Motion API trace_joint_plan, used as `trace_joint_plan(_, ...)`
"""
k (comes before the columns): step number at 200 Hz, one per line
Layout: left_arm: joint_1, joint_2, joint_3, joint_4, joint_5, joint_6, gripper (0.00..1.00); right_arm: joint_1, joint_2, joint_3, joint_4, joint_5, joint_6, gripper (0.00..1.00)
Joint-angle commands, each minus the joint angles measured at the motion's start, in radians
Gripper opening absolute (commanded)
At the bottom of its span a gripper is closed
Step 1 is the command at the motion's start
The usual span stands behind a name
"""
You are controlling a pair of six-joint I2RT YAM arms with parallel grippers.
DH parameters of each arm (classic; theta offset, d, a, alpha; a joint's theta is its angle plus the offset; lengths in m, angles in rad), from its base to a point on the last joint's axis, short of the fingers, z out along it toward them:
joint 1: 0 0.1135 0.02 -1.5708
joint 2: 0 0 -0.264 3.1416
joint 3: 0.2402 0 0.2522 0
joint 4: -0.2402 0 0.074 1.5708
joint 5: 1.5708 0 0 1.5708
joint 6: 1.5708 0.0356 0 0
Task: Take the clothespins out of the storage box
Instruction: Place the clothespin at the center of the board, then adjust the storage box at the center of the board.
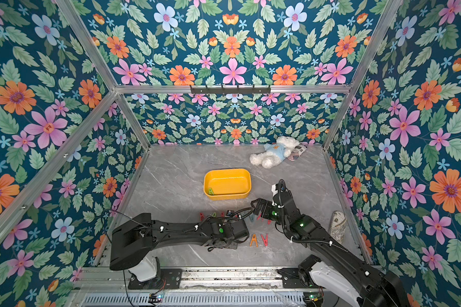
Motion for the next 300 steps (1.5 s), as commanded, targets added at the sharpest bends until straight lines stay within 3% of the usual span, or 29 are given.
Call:
trace_joint_plan(1, -0.005, 0.004, -0.006, -0.003, 0.002, -0.023, 0.01, 0.005, -0.006, -0.001, 0.009, 0.001, 0.021, 0.99)
trace_joint_plan(53, -0.018, 0.013, -0.022, 0.014, 0.015, -0.038, 0.03, 0.011, -0.003, -0.004, 0.017, 0.006, 0.027, 0.99)
trace_joint_plan(65, -0.019, 0.013, -0.021, 0.014, 0.014, -0.034, 0.07, 0.011, 0.001, -0.001, 0.018, 0.006, 0.027, 0.99)
trace_joint_plan(81, -0.019, 0.012, -0.012, 0.000, 0.003, -0.032, 0.24, 0.013, 0.009, 0.002, 0.024, 0.008, 0.026, 0.99)
trace_joint_plan(129, -0.017, -0.022, 0.015, -0.052, -0.040, -0.030, 0.27, 0.016, 0.049, 0.030, 0.037, 0.014, 0.020, 0.99)
trace_joint_plan(167, -0.005, -0.077, 0.058, -0.113, -0.139, -0.015, 0.35, 0.016, 0.114, 0.083, 0.035, 0.030, 0.001, 0.99)
trace_joint_plan(195, 0.033, -0.134, 0.062, -0.121, -0.189, -0.008, 0.49, 0.016, 0.171, 0.135, 0.030, 0.064, -0.004, 0.99)
trace_joint_plan(220, 0.089, -0.190, 0.075, -0.149, -0.222, 0.014, 0.86, 0.016, 0.238, 0.201, 0.013, 0.087, -0.024, 0.99)
trace_joint_plan(238, 0.141, -0.234, 0.084, -0.169, -0.251, 0.036, 0.99, 0.016, 0.292, 0.250, 0.010, 0.092, -0.040, 0.99)
trace_joint_plan(300, 0.359, -0.407, 0.036, -0.108, -0.291, 0.226, 0.99, 0.017, 0.506, 0.433, -0.047, 0.162, -0.076, 0.99)
